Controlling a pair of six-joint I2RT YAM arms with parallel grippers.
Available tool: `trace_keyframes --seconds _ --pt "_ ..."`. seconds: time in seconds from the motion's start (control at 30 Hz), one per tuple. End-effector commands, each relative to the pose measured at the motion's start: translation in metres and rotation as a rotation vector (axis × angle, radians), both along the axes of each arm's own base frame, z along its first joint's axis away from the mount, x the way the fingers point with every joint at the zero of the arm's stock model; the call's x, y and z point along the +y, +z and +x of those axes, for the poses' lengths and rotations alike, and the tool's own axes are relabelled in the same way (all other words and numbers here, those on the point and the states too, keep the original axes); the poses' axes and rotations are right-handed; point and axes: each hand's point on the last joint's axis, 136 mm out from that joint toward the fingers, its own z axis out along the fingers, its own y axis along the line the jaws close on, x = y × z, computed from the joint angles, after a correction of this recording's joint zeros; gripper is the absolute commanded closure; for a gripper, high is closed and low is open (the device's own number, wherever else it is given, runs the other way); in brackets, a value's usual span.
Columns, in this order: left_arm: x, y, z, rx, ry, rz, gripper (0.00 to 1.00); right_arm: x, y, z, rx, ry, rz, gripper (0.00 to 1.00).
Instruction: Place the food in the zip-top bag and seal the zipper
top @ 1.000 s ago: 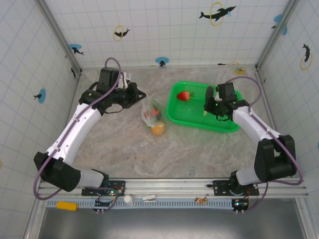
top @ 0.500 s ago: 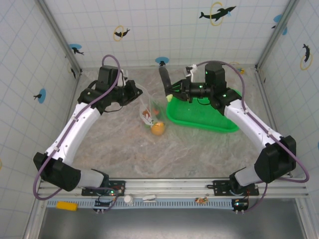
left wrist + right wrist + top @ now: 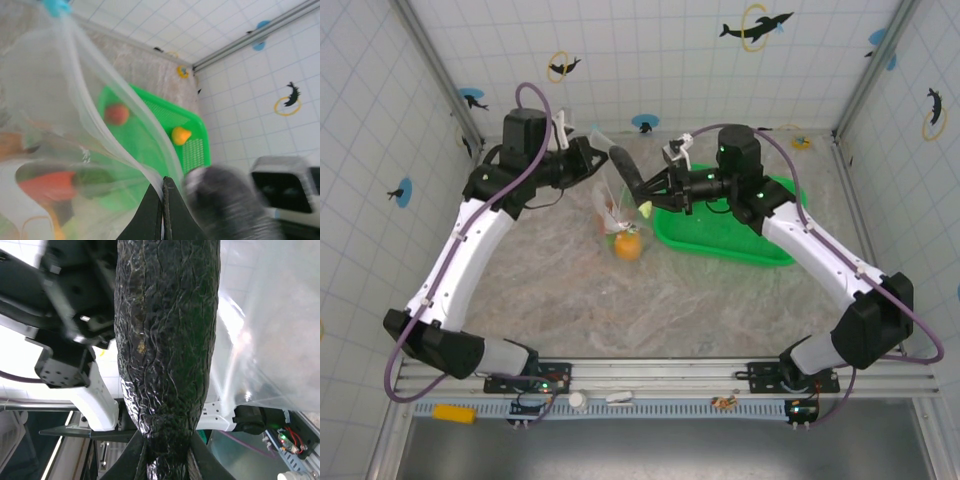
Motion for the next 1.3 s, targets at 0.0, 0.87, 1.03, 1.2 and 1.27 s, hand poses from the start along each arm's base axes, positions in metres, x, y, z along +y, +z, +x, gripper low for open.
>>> trace_keyframes --seconds 0.0,0.87,1.03,1.2,1.27 --pt "0.002 0.021 0.002 -0.063 -0.019 0.036 1.0 0.002 -0.013 -0.011 0.033 0.044 -0.023 0.91" --pt "-0.045 -0.046 -0.053 0.024 -0.267 0.14 1.0 -0.001 -0.098 0.037 0.459 -0.204 -0.307 0.69" --pt "-0.044 -0.047 -0.053 0.028 -0.248 0.13 1.0 0.0 -0.083 0.057 0.387 -0.255 -0.29 0.25" --pt "-0.038 -0.051 -0.05 0.049 -0.202 0.144 1.0 -0.016 -0.062 0.076 0.265 -0.291 -0.346 0.01" --pt "-0.033 -0.052 -0.046 0.061 -0.168 0.155 1.0 -0.03 -0.055 0.084 0.184 -0.311 -0.411 0.01"
